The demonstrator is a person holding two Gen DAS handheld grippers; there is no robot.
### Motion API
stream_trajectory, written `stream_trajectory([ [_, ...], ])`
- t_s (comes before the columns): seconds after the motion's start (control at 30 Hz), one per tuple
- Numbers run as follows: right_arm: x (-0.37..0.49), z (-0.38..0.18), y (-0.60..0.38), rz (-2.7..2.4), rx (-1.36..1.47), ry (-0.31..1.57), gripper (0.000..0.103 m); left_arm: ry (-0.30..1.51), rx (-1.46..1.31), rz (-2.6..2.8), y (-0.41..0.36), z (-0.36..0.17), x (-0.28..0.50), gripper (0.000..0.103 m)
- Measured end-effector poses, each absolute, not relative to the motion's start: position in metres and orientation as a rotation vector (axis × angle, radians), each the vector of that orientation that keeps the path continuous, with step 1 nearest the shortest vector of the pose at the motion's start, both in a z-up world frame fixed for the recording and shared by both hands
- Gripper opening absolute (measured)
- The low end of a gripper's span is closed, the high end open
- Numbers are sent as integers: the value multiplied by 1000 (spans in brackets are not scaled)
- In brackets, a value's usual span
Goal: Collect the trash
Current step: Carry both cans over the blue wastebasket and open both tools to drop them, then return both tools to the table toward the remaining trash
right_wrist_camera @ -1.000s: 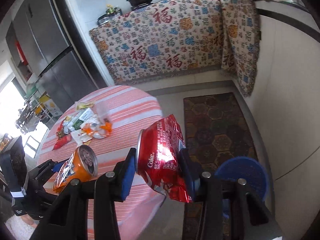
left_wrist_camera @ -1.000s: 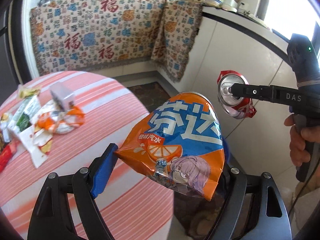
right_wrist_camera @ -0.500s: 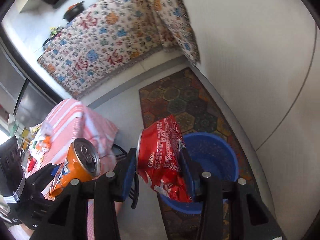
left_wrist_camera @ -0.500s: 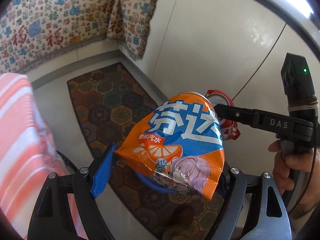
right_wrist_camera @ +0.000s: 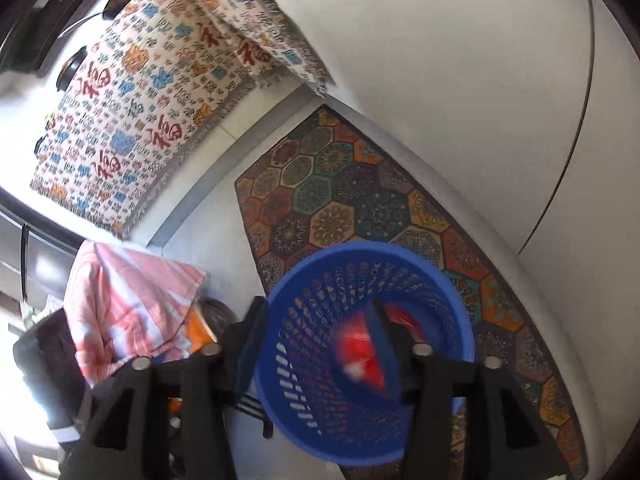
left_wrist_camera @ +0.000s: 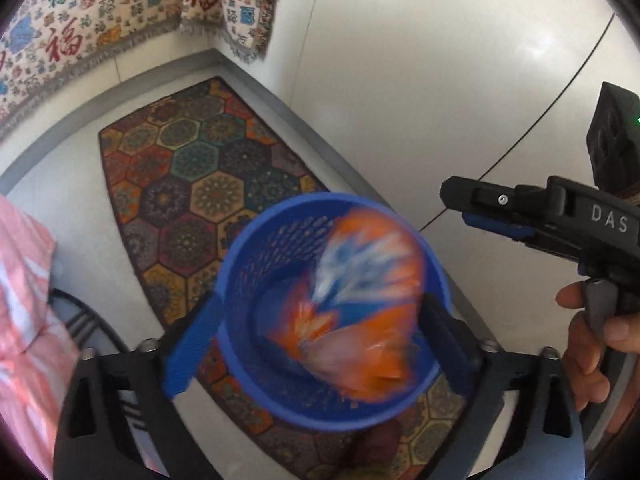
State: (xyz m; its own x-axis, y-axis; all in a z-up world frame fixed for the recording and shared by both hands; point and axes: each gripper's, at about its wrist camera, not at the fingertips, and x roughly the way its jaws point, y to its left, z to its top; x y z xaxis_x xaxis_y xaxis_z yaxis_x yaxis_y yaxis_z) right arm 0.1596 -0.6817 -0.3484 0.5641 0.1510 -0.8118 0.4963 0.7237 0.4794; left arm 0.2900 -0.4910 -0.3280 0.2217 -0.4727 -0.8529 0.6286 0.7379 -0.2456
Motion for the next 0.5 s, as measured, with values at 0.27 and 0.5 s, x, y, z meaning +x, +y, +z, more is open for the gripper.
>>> stream_trajectory([
  [0.27, 147, -302, -680, -311, 687, 853, 57, 1060, 61, -770, -454, -275, 285, 99],
  [0.5, 146, -191, -614, -267, 466, 770, 62, 936, 35, -746, -347, -167, 235, 101],
])
